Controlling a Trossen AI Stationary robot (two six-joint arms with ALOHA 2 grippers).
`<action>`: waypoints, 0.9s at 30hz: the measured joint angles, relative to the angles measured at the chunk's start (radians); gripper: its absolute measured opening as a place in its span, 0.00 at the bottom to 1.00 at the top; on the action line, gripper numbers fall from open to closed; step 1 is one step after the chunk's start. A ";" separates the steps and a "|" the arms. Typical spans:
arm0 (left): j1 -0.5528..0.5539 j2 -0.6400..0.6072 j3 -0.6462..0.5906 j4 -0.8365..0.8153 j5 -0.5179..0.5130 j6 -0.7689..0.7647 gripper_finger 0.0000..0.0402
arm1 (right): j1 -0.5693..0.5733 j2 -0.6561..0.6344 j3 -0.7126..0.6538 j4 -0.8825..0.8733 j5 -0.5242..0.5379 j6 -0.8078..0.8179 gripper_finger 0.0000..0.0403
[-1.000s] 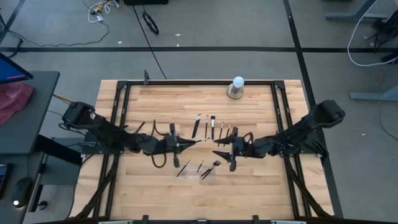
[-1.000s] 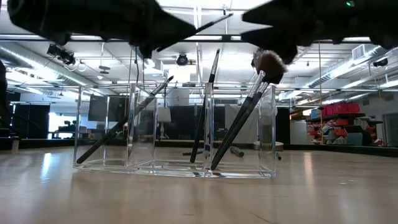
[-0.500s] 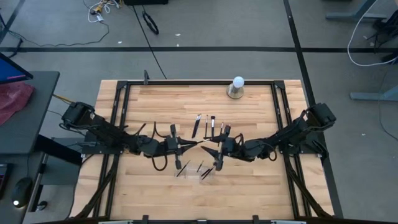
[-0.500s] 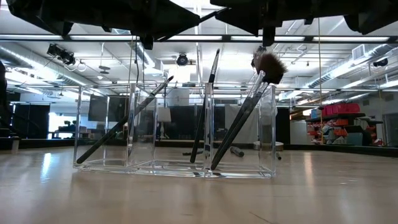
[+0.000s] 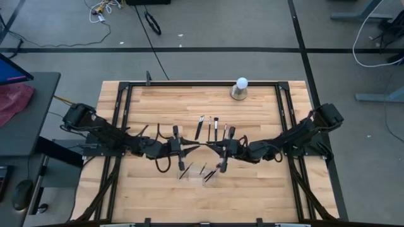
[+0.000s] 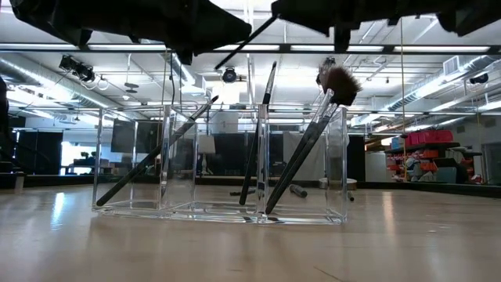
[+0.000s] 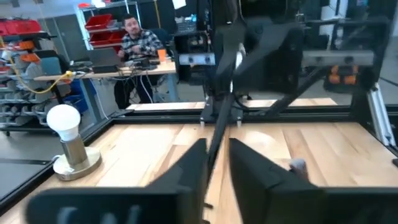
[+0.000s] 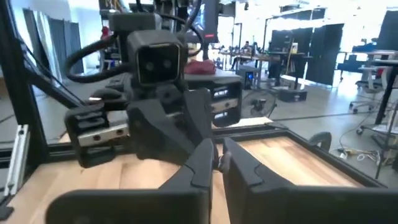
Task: Put items in baskets/containers
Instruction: Put the black eyeshadow brush into the transparent organizer
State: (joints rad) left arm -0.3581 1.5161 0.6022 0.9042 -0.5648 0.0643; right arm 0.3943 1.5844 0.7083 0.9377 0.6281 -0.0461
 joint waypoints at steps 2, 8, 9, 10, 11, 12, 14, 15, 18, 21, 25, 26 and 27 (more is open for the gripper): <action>-0.007 -0.019 0.000 -0.024 -0.004 0.001 0.27 | 0.013 -0.065 0.000 -0.082 0.000 0.000 0.04; -0.089 -0.119 0.001 -0.094 -0.178 0.057 0.52 | 0.066 -0.228 0.076 -0.525 -0.061 0.146 0.02; -0.111 -0.138 0.002 -0.121 -0.228 0.060 0.55 | 0.071 -0.227 0.103 -0.583 -0.094 0.170 0.02; -0.136 -0.161 0.001 -0.150 -0.276 0.061 0.57 | 0.075 -0.219 0.128 -0.633 -0.134 0.186 0.02; -0.159 -0.179 0.001 -0.172 -0.321 0.060 0.58 | 0.075 -0.202 0.153 -0.666 -0.178 0.195 0.02; -0.180 -0.193 0.002 -0.191 -0.363 0.059 0.59 | 0.075 -0.179 0.180 -0.683 -0.231 0.199 0.02; -0.228 -0.212 0.002 -0.233 -0.443 0.056 0.59 | 0.069 -0.131 0.216 -0.706 -0.303 0.200 0.02; -0.248 -0.217 0.002 -0.243 -0.479 0.053 0.59 | 0.062 -0.102 0.238 -0.704 -0.332 0.200 0.02; -0.301 -0.216 0.002 -0.257 -0.565 0.052 0.58 | 0.036 -0.035 0.288 -0.728 -0.417 0.216 0.02; -0.335 -0.214 0.001 -0.290 -0.609 0.037 0.56 | 0.007 0.018 0.321 -0.771 -0.457 0.259 0.02; -0.342 -0.214 0.000 -0.334 -0.612 -0.014 0.53 | -0.032 0.073 0.346 -0.801 -0.488 0.312 0.02; -0.342 -0.214 0.000 -0.341 -0.612 -0.026 0.52 | -0.042 0.088 0.353 -0.799 -0.511 0.319 0.02; -0.342 -0.214 0.000 -0.351 -0.612 -0.028 0.52 | -0.049 0.099 0.356 -0.797 -0.532 0.323 0.02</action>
State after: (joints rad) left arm -0.7000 1.3025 0.6025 0.5528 -1.1772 0.0366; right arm 0.3455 1.6831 1.0640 0.1403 0.0962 0.2768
